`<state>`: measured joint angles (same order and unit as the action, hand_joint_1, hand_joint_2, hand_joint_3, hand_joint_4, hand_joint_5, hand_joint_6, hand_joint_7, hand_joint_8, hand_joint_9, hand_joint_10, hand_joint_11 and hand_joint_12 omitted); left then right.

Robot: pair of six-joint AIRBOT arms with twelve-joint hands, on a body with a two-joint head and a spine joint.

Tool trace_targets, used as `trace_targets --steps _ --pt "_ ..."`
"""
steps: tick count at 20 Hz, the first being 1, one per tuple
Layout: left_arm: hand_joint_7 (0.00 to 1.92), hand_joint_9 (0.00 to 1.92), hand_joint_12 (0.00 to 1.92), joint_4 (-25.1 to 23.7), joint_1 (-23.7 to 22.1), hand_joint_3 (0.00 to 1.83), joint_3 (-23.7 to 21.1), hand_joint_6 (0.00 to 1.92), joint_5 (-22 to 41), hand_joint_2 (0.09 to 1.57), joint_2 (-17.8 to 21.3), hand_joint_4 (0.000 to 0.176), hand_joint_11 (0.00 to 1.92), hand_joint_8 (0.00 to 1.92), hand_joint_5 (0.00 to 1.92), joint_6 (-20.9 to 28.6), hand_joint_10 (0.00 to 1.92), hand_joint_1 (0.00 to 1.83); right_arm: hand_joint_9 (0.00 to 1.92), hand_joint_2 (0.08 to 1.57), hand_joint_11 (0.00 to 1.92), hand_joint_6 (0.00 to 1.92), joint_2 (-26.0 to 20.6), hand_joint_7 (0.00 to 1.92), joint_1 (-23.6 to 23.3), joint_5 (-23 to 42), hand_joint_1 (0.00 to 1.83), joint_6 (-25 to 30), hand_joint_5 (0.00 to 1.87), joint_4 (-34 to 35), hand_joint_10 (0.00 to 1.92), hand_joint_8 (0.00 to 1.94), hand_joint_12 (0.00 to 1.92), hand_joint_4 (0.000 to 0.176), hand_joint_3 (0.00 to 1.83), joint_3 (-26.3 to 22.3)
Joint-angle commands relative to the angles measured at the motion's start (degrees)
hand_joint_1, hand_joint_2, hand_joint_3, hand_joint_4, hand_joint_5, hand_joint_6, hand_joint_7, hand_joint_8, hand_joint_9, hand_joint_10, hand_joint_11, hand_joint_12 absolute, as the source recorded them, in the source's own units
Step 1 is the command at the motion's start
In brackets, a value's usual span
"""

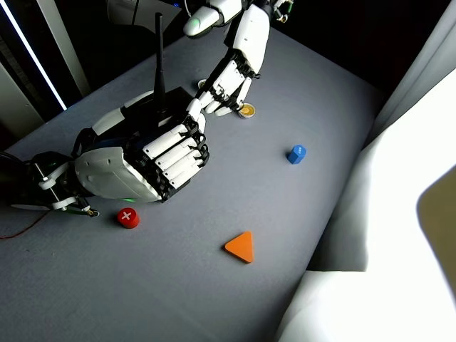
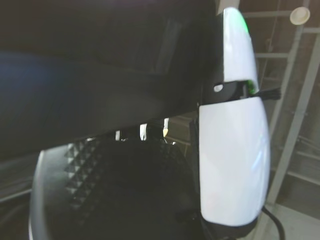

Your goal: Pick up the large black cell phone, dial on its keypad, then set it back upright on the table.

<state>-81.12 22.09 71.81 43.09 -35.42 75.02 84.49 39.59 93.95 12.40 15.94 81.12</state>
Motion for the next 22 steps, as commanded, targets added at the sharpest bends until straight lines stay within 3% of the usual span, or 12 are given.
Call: trace_targets --steps 1,5,6,8,12,13,14,15,18,19,21,22 --pt "0.54 0.49 0.76 4.52 -1.24 0.00 -0.37 0.00 2.21 1.19 0.46 0.000 0.10 0.00 0.39 0.26 0.01 0.00 0.87 1.16 0.82 1.05 -0.29 0.83 0.27 7.16 1.36 1.14 0.85 -0.89 1.39 1.17 1.38 0.000 0.00 0.23" --pt "0.54 0.50 0.77 4.79 -1.28 0.00 -0.83 0.01 2.20 1.20 0.49 0.000 0.12 0.01 0.40 0.20 0.01 0.00 0.93 1.13 0.87 0.97 -0.27 0.90 0.45 7.16 1.37 1.14 0.92 -0.89 1.30 1.03 1.30 0.000 0.00 0.23" --pt "0.54 0.49 0.77 4.86 -1.28 0.00 -0.84 0.01 2.25 1.20 0.49 0.000 0.11 0.01 0.40 0.19 0.01 0.00 0.92 1.12 0.81 0.92 -0.27 0.88 0.50 7.17 1.46 1.15 0.92 -0.89 1.20 1.01 1.59 0.000 0.01 0.23" --pt "0.53 0.49 0.77 4.94 -1.31 0.00 -0.86 0.00 2.38 1.20 0.50 0.000 0.11 0.00 0.39 0.02 0.00 0.00 0.89 1.15 0.82 0.99 -0.27 0.85 0.64 7.17 1.37 1.26 0.88 -0.89 1.36 1.14 1.39 0.000 0.00 0.22" --pt "0.53 0.47 0.76 6.90 -1.27 0.00 -1.02 0.00 2.52 1.19 0.46 0.000 0.08 0.00 0.36 -1.23 0.00 0.00 0.90 1.14 0.82 0.98 -0.28 0.87 0.86 7.17 1.37 1.30 0.90 -0.89 1.34 1.11 1.36 0.000 0.00 0.22" --pt "0.54 0.48 0.76 6.90 -1.28 0.00 -1.02 0.01 2.52 1.19 0.46 0.000 0.09 0.00 0.38 -1.40 0.01 0.00 0.87 1.14 0.78 0.96 -0.28 0.84 0.87 7.17 1.46 1.30 0.88 -0.90 1.27 1.11 1.63 0.000 0.01 0.22" --pt "0.54 0.47 0.76 6.89 -1.29 0.00 -1.02 0.01 2.51 1.19 0.47 0.000 0.09 0.00 0.38 -1.57 0.00 0.00 0.87 1.16 0.76 1.04 -0.28 0.85 0.87 7.17 1.38 1.30 0.86 -0.90 1.35 1.14 1.46 0.000 0.00 0.22" --pt "0.53 0.46 0.76 6.88 -1.31 0.00 -1.02 0.00 2.46 1.19 0.50 0.000 0.08 0.00 0.37 -1.63 0.00 0.00 0.89 1.13 0.78 0.90 -0.28 0.87 0.87 7.17 1.46 1.34 0.91 -0.90 1.24 1.06 1.63 0.000 0.00 0.22" --pt "0.54 0.46 0.75 6.89 -1.40 0.00 -1.02 0.00 2.38 1.20 0.58 0.000 0.08 0.00 0.38 -1.62 0.00 0.00 0.92 1.13 0.80 0.91 -0.28 0.88 0.90 7.17 1.48 1.34 0.90 -0.90 1.17 1.02 1.66 0.000 0.00 0.23" --pt "0.50 0.46 0.76 6.89 -1.41 0.00 -1.02 0.00 2.41 1.19 0.58 0.000 0.08 0.00 0.36 -1.62 0.00 0.00 0.92 1.14 0.80 0.98 -0.28 0.88 0.89 7.17 1.39 1.34 0.89 -0.90 1.30 1.07 1.44 0.000 0.00 0.25" --pt "0.51 0.48 0.77 6.89 -1.43 0.00 -1.08 0.01 2.47 1.19 0.60 0.000 0.10 0.01 0.38 -1.62 0.01 0.00 0.90 1.15 0.82 1.03 -0.27 0.85 0.89 7.17 1.37 1.38 0.86 -0.88 1.36 1.13 1.38 0.000 0.00 0.33" --pt "0.50 0.46 0.76 6.89 -1.43 0.00 -1.11 0.00 2.47 1.20 0.63 0.000 0.08 0.00 0.37 -1.62 0.00 0.00 0.91 1.13 0.82 0.94 -0.26 0.87 0.87 7.17 1.46 1.58 0.90 -0.80 1.21 1.05 1.60 0.000 0.00 0.37"
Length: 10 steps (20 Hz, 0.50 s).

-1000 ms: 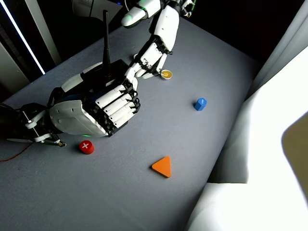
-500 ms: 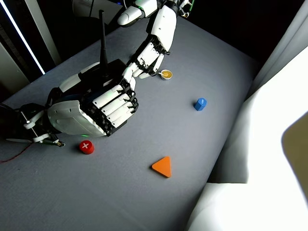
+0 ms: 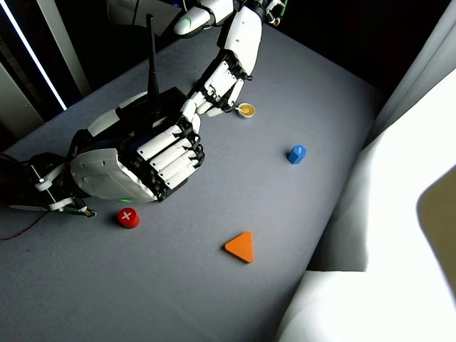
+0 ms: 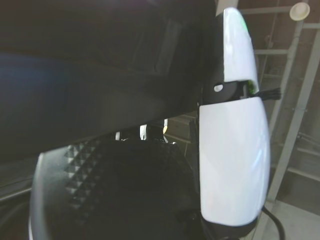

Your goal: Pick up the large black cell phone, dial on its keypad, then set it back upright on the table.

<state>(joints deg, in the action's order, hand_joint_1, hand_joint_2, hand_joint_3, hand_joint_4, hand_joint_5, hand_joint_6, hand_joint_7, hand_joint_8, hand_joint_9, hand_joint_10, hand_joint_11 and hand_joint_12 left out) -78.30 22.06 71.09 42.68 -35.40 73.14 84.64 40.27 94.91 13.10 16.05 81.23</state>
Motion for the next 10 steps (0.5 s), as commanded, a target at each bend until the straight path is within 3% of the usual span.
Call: trace_targets --steps 1,3,10 --pt "0.52 0.47 0.76 4.07 -1.40 0.00 -0.43 0.01 2.89 1.19 0.63 0.000 0.09 0.01 0.38 0.26 0.01 0.00 0.92 1.14 0.82 1.01 -0.30 0.87 0.15 6.21 1.39 1.01 0.89 -0.21 1.28 1.07 1.43 0.000 0.00 0.30" --pt "0.52 0.48 0.76 4.07 -1.40 0.00 -0.47 0.01 2.82 1.19 0.64 0.000 0.09 0.01 0.38 0.26 0.01 0.00 0.93 1.14 0.84 1.03 -0.10 0.89 -0.04 6.21 1.37 1.05 0.88 0.14 1.30 1.07 1.34 0.000 0.00 0.49" --pt "0.50 0.49 0.77 4.08 -1.46 0.00 -0.69 0.01 2.61 1.20 0.73 0.000 0.10 0.00 0.39 0.21 0.01 0.00 0.92 1.15 0.87 1.06 0.83 0.86 -0.51 6.21 1.37 1.16 0.87 0.85 1.32 1.08 1.36 0.000 0.00 1.05"
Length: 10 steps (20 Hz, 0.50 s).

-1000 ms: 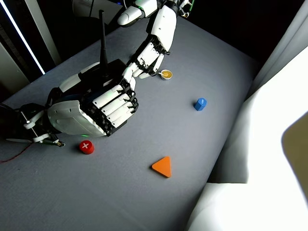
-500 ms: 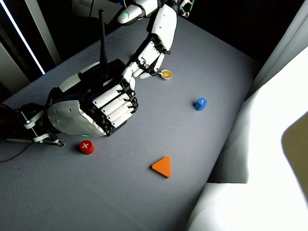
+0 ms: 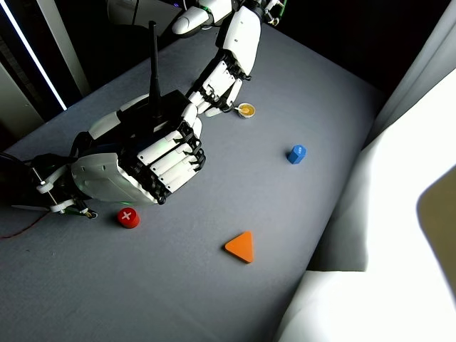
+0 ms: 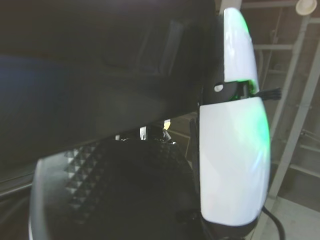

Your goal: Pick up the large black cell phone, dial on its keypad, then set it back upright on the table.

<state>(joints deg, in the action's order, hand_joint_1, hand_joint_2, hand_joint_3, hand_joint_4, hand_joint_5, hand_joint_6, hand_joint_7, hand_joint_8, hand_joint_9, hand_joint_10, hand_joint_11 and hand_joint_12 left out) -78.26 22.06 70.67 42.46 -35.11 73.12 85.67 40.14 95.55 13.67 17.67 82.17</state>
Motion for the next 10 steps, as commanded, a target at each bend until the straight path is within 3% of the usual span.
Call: trace_targets --steps 1,10 --pt "0.51 0.50 0.78 4.04 -1.46 0.00 -0.29 0.01 2.83 1.20 0.45 0.000 0.11 0.00 0.40 0.23 0.01 0.00 0.92 1.15 0.87 1.07 -0.17 0.85 -0.38 5.58 1.37 0.59 0.86 -0.77 1.33 1.09 1.35 0.000 0.00 0.16" --pt "0.50 0.48 0.81 4.07 -1.52 0.00 -0.50 0.00 2.81 1.20 0.96 0.000 0.08 0.01 0.38 0.14 0.00 0.00 0.92 1.14 0.87 1.00 -0.51 0.88 -0.35 5.59 1.37 0.66 0.88 -0.96 1.33 1.08 1.37 0.000 0.00 0.31"
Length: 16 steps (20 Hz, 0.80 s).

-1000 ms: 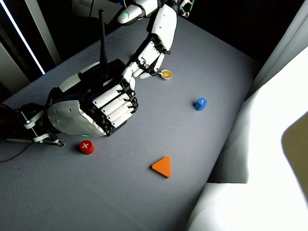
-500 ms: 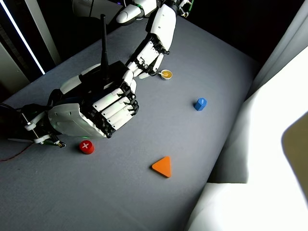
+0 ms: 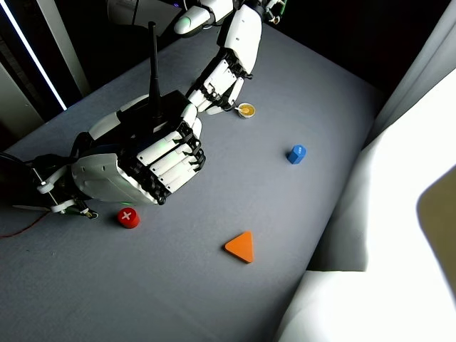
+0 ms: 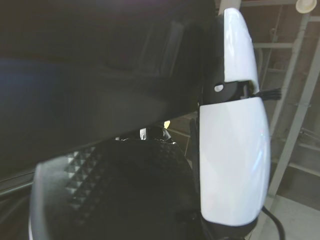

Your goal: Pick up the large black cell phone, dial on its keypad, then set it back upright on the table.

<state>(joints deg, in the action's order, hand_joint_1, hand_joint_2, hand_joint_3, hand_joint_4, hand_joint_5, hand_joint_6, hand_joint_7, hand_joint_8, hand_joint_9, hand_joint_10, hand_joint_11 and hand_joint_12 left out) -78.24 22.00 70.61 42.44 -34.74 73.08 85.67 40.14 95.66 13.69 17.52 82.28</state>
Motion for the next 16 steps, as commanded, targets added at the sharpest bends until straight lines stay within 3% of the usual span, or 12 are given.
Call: trace_targets --steps 1,9,16 --pt "0.50 0.48 0.80 4.05 -1.43 0.00 -0.48 0.00 2.87 1.20 0.68 0.000 0.08 0.01 0.37 0.19 0.00 0.00 0.91 1.15 0.88 0.98 -0.64 0.87 -0.27 5.48 1.37 0.64 0.88 -0.93 1.36 1.11 1.38 0.000 0.00 0.15" --pt "0.49 0.47 0.80 3.13 -1.88 0.00 -0.27 0.01 3.44 1.20 0.52 0.000 0.07 0.01 0.36 1.14 0.00 0.00 0.91 1.14 0.84 1.00 -1.15 0.87 0.02 5.49 1.37 0.62 0.90 -1.40 1.32 1.09 1.38 0.000 0.00 -0.17" --pt "0.48 0.46 0.80 1.33 -2.33 0.00 0.17 0.00 3.73 1.20 0.48 0.000 0.06 0.00 0.36 2.21 0.00 0.00 0.89 1.16 0.80 1.15 -1.13 0.85 -0.07 5.49 1.36 0.60 0.82 -1.40 1.33 1.10 1.35 0.000 0.00 -0.18"
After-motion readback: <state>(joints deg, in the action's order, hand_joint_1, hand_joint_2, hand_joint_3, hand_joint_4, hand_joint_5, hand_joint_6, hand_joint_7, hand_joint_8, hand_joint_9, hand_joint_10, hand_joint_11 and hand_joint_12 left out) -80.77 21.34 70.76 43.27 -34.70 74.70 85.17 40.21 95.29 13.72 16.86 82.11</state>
